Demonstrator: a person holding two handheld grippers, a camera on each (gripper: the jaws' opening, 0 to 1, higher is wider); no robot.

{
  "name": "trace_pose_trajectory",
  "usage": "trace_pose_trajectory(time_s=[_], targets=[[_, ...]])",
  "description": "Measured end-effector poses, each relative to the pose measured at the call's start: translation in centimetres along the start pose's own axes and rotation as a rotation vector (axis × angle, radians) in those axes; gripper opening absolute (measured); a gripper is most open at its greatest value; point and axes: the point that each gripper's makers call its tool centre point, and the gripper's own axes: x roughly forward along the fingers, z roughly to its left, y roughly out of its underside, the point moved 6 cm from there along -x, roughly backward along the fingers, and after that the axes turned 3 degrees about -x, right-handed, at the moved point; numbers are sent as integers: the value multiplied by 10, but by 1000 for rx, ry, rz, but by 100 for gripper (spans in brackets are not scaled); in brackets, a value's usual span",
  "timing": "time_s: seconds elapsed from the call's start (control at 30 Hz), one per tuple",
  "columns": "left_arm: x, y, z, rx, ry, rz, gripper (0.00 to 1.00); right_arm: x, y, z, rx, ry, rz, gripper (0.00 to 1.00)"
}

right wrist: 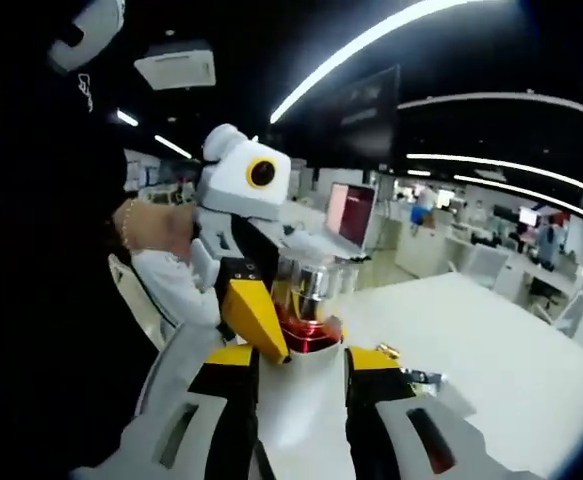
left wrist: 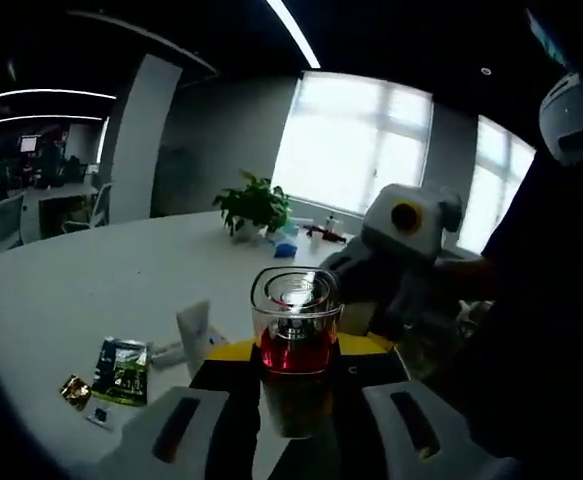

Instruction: Arrange the skincare products in the storage area until every visible bottle or jar stands upright without overlapping.

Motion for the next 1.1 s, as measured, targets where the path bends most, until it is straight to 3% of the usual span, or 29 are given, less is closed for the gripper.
trace_pose_trajectory(time_s=[0.23, 0.6, 0.93, 1.1], targets=[[-4, -8, -2, 38, 59, 13, 21, 1, 8, 2, 23, -70, 17, 26], [3, -17, -16, 142, 153, 90, 22, 5, 2, 6, 62, -165, -76, 23], [11, -16, -17, 189, 214, 154, 22, -1, 8, 9, 69, -149, -103, 18], [14, -14, -16, 181, 226, 145, 23, -4, 11, 8, 84, -135, -128, 18]])
